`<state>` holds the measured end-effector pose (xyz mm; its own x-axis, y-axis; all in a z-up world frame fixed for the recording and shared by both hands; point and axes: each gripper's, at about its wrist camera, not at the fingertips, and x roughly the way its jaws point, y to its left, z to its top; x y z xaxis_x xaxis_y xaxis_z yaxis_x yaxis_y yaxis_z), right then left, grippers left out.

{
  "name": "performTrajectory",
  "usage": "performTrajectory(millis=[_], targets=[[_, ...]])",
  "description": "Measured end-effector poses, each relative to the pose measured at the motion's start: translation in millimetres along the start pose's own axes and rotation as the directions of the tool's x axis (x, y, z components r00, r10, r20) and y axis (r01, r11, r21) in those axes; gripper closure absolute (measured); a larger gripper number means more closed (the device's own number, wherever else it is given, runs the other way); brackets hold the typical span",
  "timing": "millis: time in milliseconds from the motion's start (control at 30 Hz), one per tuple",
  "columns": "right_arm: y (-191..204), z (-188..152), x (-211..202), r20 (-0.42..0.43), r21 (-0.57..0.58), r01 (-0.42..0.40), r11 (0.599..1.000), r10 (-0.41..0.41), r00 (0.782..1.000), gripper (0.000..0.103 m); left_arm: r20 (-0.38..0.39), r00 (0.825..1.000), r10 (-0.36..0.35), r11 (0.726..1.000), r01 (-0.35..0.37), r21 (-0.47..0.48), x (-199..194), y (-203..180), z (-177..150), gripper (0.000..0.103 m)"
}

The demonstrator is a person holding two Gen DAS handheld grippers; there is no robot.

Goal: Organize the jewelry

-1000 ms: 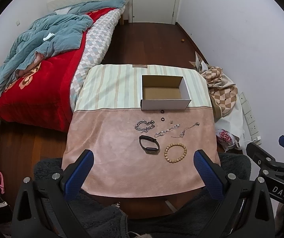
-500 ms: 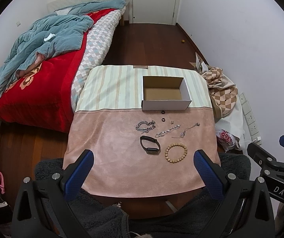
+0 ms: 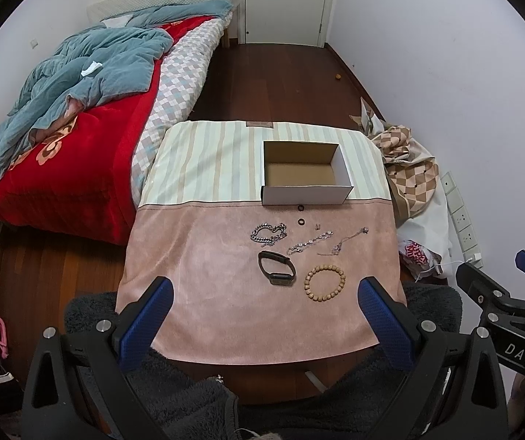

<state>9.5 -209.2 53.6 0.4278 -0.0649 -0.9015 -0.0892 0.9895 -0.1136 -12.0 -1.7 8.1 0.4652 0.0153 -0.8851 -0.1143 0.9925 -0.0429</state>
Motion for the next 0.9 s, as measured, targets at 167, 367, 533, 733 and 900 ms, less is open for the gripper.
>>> performTrajectory(millis=[167,367,533,733,900], targets=[[-0.8,0.1,0.3,-0.002,0.0,0.0,1.0,0.0,1.0,0.0,0.001,1.0,-0.001,1.0,0.001,0.0,0.0,1.0,0.0,0.0],[-0.9,1.0,-1.9,-0.002,-0.001,-0.003,1.0,0.003,1.0,0.0,0.004,1.0,0.0,1.0,0.0,0.0,0.0,0.1,-1.5,0.0],[-0.4,1.9,-2.8,-0.001,-0.002,-0.002,1.0,0.002,1.0,0.0,0.01,1.0,-0.001,1.0,0.002,0.0,-0.9,-1.1,-4.8,0.0],[-4.0,0.9,-5.3,0.005,0.002,-0.003,1.0,0.003,1.0,0.0,0.013,1.0,-0.007,1.0,0.007,0.002,-4.2,-1.1,-5.9,0.0],[-4.3,1.2,-5.7,0.007,0.001,-0.006,1.0,0.006,1.0,0.0,0.016,1.0,-0.008,1.0,0.008,0.001,-6.7,1.6,-3.8,0.0]])
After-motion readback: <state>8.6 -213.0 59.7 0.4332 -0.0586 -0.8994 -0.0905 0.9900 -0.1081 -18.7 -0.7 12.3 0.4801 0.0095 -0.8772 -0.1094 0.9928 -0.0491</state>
